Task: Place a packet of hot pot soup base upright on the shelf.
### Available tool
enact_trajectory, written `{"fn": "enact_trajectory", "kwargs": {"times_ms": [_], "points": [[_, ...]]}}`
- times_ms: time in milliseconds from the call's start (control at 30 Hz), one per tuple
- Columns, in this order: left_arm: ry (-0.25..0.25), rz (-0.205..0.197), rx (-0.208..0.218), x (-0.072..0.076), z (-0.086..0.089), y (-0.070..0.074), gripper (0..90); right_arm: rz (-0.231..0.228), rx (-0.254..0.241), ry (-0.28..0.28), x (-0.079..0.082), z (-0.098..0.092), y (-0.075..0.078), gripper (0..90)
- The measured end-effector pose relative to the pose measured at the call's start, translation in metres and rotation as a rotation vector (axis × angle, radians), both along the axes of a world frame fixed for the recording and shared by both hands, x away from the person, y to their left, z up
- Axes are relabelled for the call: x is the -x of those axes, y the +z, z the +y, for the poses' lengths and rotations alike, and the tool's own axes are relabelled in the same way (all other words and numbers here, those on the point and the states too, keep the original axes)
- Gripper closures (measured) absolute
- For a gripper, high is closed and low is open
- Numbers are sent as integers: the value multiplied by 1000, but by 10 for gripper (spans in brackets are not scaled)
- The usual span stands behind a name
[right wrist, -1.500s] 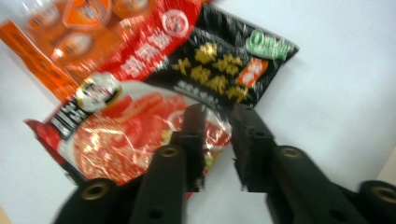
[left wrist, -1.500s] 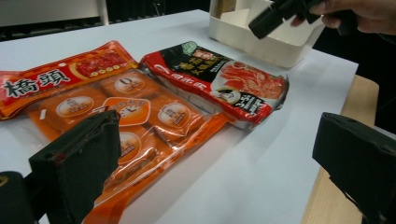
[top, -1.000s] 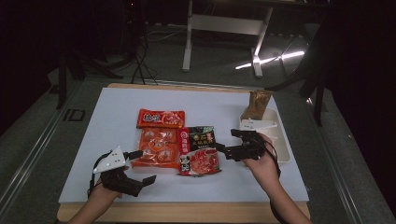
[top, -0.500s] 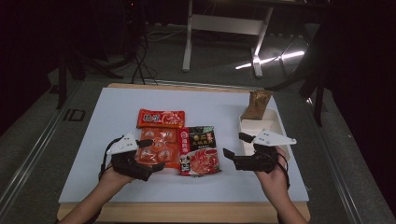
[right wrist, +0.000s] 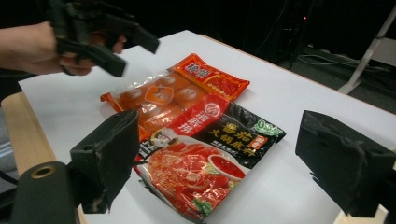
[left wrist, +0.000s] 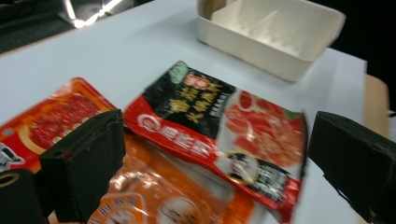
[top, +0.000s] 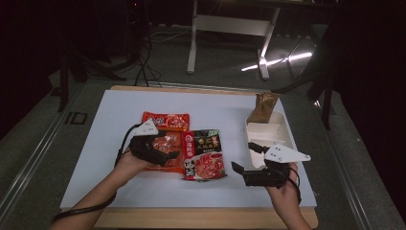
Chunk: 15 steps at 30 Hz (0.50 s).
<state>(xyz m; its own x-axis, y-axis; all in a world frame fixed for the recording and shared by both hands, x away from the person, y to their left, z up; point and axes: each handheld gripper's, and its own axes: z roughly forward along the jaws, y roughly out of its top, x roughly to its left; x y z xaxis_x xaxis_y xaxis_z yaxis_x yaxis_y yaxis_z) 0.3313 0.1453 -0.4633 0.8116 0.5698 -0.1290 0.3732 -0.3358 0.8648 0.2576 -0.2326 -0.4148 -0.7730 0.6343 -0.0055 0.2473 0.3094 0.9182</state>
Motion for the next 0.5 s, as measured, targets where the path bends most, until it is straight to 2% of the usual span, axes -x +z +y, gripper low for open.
{"fn": "enact_trajectory", "kwargs": {"times_ms": [100,233,267,367,433,500], "points": [[7,-8,-15,-11,-4,1,57,15,-23,11,3,-1,0,138],[23,-3,-28,-26,-10,1,103,8,-21,19,6,1,0,106],[26,4,-32,-29,-12,0,140,-4,-25,13,7,2,0,106],[33,35,-47,-41,-17,-2,155,-18,-43,17,9,2,2,105],[47,46,-65,-48,-21,-4,163,-19,-36,17,11,3,2,105],[52,55,-68,-52,-23,-6,212,-24,-43,18,11,3,3,106]]}}
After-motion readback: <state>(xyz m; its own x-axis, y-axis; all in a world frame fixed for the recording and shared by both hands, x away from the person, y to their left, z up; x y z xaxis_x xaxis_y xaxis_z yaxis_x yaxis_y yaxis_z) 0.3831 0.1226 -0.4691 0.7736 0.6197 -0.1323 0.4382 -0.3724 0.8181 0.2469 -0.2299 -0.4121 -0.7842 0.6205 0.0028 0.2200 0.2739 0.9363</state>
